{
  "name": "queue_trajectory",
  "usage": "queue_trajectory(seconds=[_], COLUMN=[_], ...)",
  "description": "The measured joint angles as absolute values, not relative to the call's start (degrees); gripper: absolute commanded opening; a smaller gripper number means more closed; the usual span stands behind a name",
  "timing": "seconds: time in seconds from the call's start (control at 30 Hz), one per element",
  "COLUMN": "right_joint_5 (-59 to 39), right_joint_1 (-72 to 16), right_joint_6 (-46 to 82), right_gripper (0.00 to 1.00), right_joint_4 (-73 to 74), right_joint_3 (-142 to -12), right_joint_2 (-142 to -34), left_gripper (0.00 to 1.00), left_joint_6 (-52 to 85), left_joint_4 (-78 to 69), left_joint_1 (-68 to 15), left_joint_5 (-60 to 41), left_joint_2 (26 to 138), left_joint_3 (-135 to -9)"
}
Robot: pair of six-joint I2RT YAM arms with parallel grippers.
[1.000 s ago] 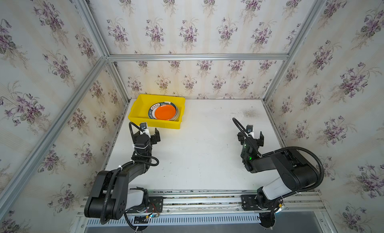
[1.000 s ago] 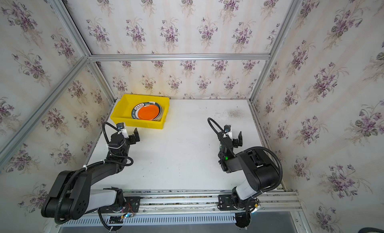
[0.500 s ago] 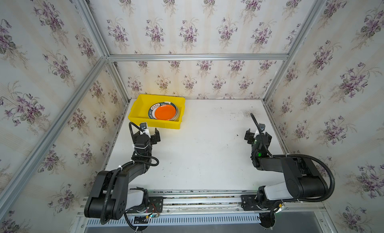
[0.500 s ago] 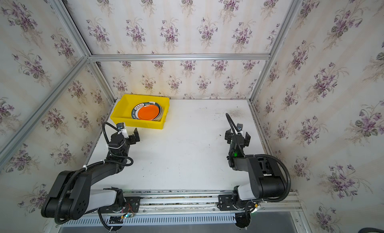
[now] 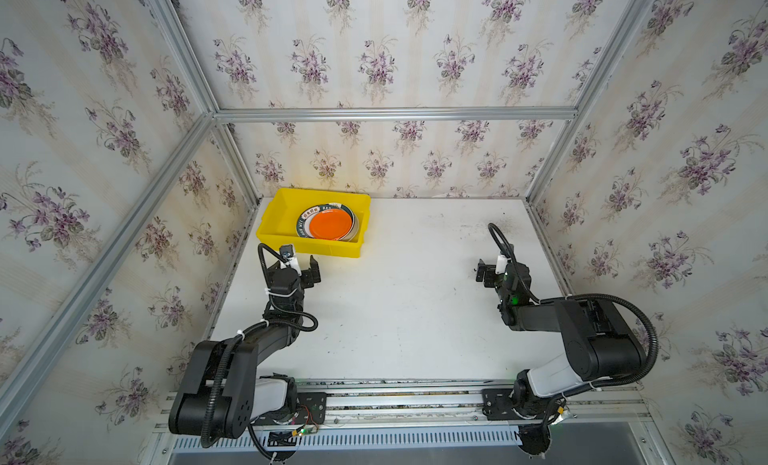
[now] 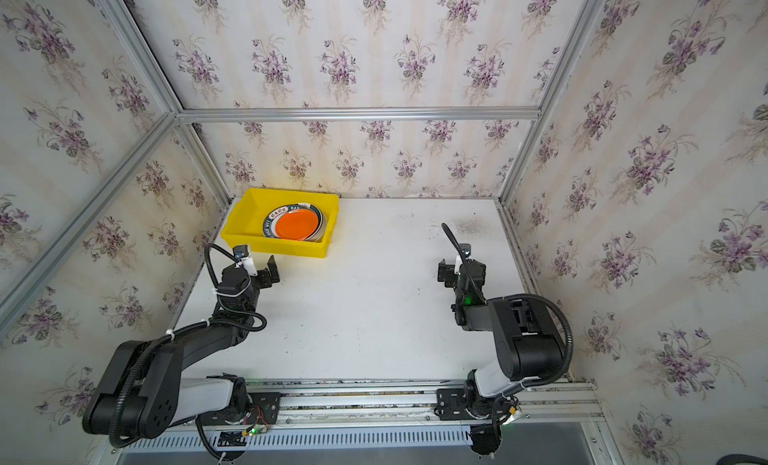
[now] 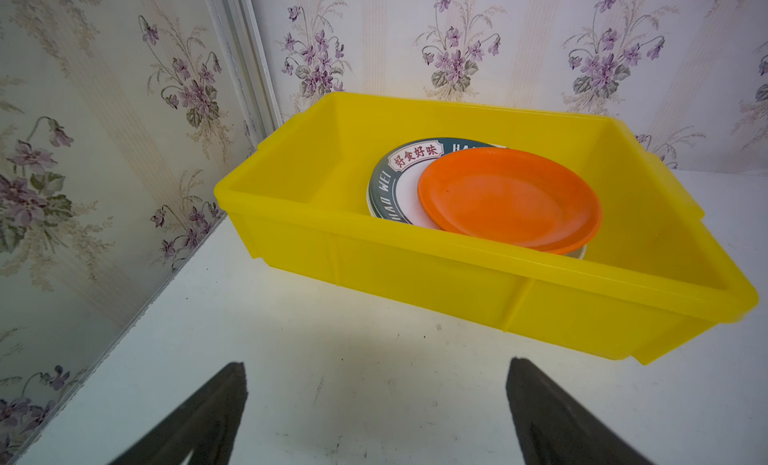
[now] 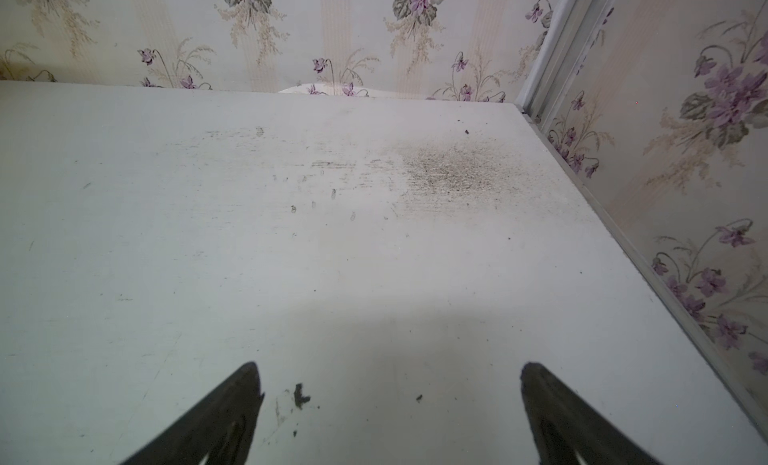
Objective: Place the plates into the plastic bin on the countertop
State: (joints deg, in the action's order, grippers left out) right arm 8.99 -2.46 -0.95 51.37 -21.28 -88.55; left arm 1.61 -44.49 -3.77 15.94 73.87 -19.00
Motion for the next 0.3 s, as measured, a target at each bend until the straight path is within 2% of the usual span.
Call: queue_trajectory(seconds=[0.3], right_joint_5=[8.6], right_joint_1=[-2.5], right_joint_6=[-1.1], right_gripper=[0.99], right_joint_4=[50.7], right_joint_3=[-21.3], right_joint_2=[-88.5], left_gripper=[1.00], left_joint_6=[1.6], left_joint_4=[-44.5], left_joint_1=[-3.8], left_joint_5=[15.9], left_joint_2=[74.0], left_joint_3=[-19.0])
